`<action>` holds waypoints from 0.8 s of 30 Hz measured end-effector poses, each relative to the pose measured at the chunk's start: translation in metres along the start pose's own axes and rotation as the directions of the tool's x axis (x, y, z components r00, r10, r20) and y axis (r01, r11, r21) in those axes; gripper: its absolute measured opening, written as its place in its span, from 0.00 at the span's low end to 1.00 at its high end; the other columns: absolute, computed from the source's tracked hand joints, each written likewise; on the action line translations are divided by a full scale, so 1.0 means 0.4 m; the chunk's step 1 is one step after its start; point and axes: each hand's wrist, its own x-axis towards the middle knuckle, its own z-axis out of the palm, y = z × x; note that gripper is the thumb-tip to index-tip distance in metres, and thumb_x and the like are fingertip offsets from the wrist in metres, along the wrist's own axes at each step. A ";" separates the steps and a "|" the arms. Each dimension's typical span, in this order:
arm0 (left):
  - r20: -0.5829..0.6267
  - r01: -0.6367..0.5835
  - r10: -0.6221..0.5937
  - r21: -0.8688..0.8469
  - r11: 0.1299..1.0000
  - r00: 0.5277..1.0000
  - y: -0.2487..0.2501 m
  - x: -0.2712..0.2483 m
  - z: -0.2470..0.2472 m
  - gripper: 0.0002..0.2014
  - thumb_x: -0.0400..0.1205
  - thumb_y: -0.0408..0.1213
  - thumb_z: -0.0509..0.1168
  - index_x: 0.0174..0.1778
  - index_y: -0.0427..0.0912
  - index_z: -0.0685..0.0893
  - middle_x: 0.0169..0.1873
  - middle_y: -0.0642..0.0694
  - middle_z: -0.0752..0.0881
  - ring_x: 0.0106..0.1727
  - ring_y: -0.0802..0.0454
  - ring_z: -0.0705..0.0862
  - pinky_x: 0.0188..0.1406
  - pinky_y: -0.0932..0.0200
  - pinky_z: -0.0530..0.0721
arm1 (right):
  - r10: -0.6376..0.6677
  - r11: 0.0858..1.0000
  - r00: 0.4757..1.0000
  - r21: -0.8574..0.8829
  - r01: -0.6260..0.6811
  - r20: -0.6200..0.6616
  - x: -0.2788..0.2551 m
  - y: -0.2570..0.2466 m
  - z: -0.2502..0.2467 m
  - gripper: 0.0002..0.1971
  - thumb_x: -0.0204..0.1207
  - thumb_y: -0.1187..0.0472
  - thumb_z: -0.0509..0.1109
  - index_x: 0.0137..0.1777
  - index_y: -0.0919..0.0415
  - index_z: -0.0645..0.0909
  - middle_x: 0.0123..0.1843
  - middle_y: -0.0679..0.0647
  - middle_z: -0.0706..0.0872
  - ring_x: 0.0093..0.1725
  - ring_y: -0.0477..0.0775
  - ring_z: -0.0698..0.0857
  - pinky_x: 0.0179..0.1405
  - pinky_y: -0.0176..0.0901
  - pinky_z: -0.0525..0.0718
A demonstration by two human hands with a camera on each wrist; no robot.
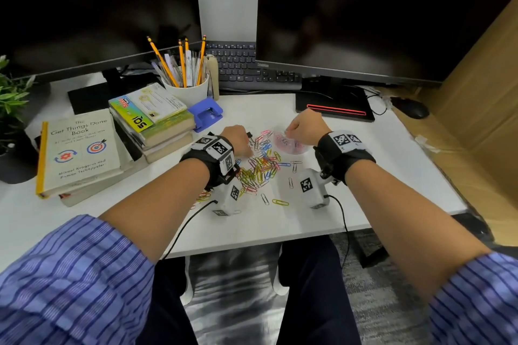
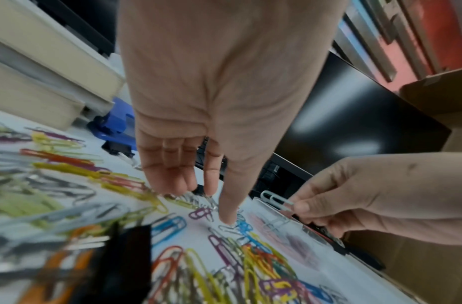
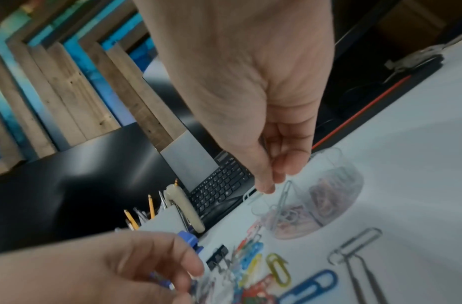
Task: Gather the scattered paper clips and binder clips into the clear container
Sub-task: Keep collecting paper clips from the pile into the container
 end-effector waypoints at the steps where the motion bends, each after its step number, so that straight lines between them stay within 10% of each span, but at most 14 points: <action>1: 0.023 0.005 -0.006 0.022 1.000 1.000 0.003 0.001 0.002 0.27 0.75 0.44 0.73 0.67 0.35 0.77 0.65 0.37 0.80 0.66 0.39 0.79 0.64 0.50 0.80 | 0.016 1.000 1.000 -0.027 -0.015 0.019 -0.003 0.000 0.005 0.11 0.77 0.62 0.70 0.53 0.69 0.89 0.54 0.62 0.90 0.54 0.59 0.89 0.55 0.46 0.87; 10: 0.159 -0.002 -0.044 0.283 0.959 0.986 -0.011 -0.008 0.002 0.52 0.61 0.62 0.77 0.78 0.46 0.63 0.73 0.37 0.66 0.70 0.35 0.75 0.69 0.41 0.77 | -0.205 0.955 0.979 -0.214 0.205 0.024 -0.033 -0.037 0.028 0.16 0.80 0.65 0.63 0.66 0.57 0.81 0.69 0.58 0.79 0.71 0.60 0.75 0.69 0.51 0.77; 24: 0.055 -0.040 0.031 0.173 0.984 0.998 0.016 0.013 0.010 0.16 0.76 0.34 0.72 0.59 0.34 0.86 0.59 0.39 0.87 0.60 0.42 0.85 0.60 0.52 0.85 | -0.046 0.908 0.997 -0.413 0.068 0.063 -0.016 -0.024 0.012 0.13 0.81 0.66 0.60 0.60 0.67 0.82 0.63 0.63 0.78 0.59 0.65 0.83 0.58 0.52 0.83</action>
